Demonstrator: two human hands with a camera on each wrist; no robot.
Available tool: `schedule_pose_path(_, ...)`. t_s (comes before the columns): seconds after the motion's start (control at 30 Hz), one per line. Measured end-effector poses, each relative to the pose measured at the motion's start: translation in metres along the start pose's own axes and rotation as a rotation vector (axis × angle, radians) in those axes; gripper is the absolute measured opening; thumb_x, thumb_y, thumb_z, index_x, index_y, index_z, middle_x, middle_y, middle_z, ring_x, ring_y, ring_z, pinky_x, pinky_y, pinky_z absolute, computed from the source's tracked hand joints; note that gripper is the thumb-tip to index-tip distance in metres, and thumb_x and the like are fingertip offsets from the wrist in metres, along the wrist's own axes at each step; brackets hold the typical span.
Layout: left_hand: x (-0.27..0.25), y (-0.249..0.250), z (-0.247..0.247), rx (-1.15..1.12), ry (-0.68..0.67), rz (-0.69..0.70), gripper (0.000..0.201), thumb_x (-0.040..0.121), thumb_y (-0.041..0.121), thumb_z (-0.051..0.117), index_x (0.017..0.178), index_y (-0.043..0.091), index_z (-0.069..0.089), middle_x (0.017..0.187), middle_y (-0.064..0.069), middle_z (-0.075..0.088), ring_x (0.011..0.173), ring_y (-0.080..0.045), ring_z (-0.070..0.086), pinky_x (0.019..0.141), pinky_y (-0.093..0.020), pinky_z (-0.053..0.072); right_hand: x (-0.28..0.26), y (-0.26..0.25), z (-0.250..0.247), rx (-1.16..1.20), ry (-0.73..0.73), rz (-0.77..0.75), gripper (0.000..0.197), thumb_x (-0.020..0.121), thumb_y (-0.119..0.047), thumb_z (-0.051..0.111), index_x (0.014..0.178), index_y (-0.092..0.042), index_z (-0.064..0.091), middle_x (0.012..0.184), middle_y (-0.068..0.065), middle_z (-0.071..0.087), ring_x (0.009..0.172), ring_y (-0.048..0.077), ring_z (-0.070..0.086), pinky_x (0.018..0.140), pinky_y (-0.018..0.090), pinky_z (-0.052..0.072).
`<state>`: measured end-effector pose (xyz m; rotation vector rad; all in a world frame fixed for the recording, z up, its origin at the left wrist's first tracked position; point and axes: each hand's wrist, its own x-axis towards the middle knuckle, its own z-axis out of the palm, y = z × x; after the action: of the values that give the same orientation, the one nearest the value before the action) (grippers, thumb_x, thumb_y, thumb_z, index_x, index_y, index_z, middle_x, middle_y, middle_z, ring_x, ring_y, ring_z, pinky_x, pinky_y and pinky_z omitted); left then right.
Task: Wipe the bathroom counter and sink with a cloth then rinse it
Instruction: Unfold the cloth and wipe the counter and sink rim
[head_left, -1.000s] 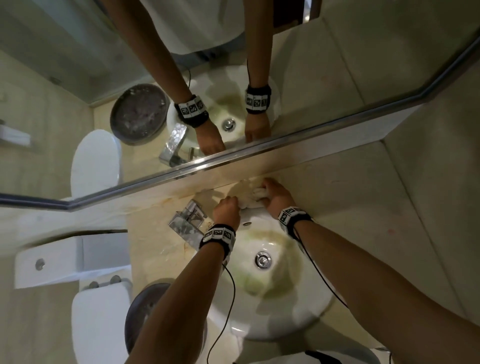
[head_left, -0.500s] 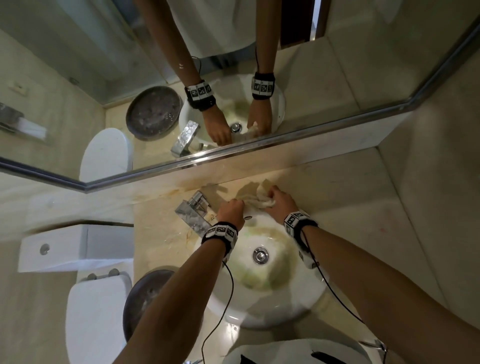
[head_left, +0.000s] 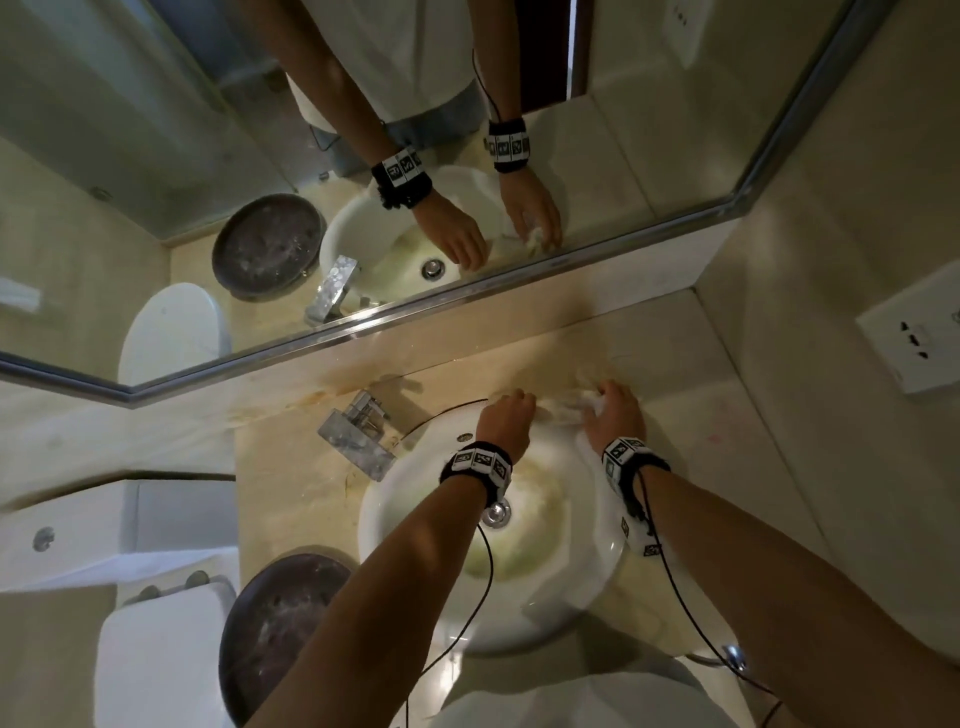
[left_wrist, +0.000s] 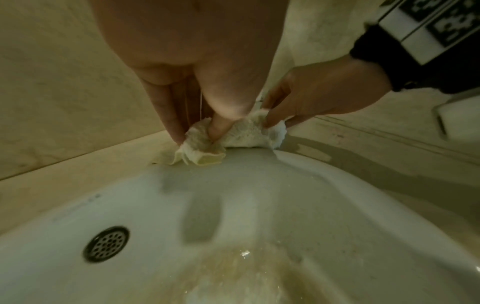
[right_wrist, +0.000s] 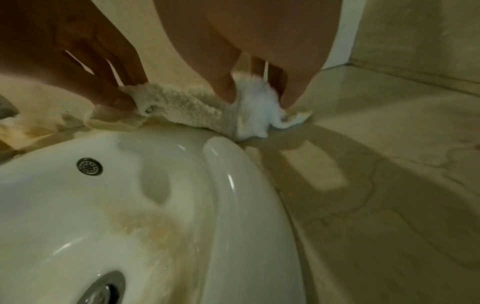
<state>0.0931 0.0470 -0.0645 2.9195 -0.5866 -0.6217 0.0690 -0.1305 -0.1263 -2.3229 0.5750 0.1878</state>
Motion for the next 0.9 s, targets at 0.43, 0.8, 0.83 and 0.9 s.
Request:
schedule_pose_path(0.43, 0.021, -0.009, 0.008, 0.023, -0.068, 0.077, 0.028, 0.084, 0.007, 0.060, 0.112, 0.006, 0.057, 0.109, -0.013, 0.060, 0.097, -0.035, 0.060, 0.066, -0.039, 0.043, 0.010, -0.007, 0.011, -0.180, -0.053, -0.044, 0.045, 0.080, -0.031, 0.079, 0.116, -0.008, 0.063, 0.119, 0.018, 0.058, 0.109, 0.038, 0.052, 0.093, 0.041, 0.042)
schedule_pose_path(0.8, 0.030, -0.023, 0.009, -0.103, -0.025, -0.006, 0.027, 0.078, 0.011, 0.063, 0.104, 0.008, 0.059, 0.104, -0.009, 0.062, 0.093, -0.030, 0.061, 0.058, -0.033, 0.039, 0.008, -0.021, 0.042, -0.029, 0.072, -0.082, 0.037, 0.078, -0.008, 0.071, 0.113, -0.002, 0.063, 0.130, 0.017, 0.060, 0.121, 0.038, 0.053, 0.100, 0.041, 0.044)
schedule_pose_path(0.83, 0.030, -0.026, 0.011, -0.112, -0.017, -0.017, 0.027, 0.078, 0.011, 0.062, 0.105, 0.009, 0.059, 0.105, -0.008, 0.062, 0.094, -0.029, 0.061, 0.058, -0.032, 0.038, 0.008, -0.025, 0.047, 0.004, 0.070, -0.084, 0.039, 0.081, -0.007, 0.068, 0.119, -0.003, 0.061, 0.139, 0.015, 0.055, 0.127, 0.035, 0.051, 0.102, 0.040, 0.044)
schedule_pose_path(0.9, 0.030, -0.033, 0.011, -0.151, -0.001, -0.070, 0.027, 0.078, 0.012, 0.063, 0.105, 0.009, 0.060, 0.105, -0.008, 0.062, 0.096, -0.029, 0.061, 0.059, -0.032, 0.038, 0.010, -0.033, 0.055, 0.048, 0.037, -0.099, 0.045, 0.085, -0.007, 0.066, 0.129, -0.007, 0.057, 0.150, 0.010, 0.047, 0.132, 0.032, 0.050, 0.101, 0.040, 0.046)
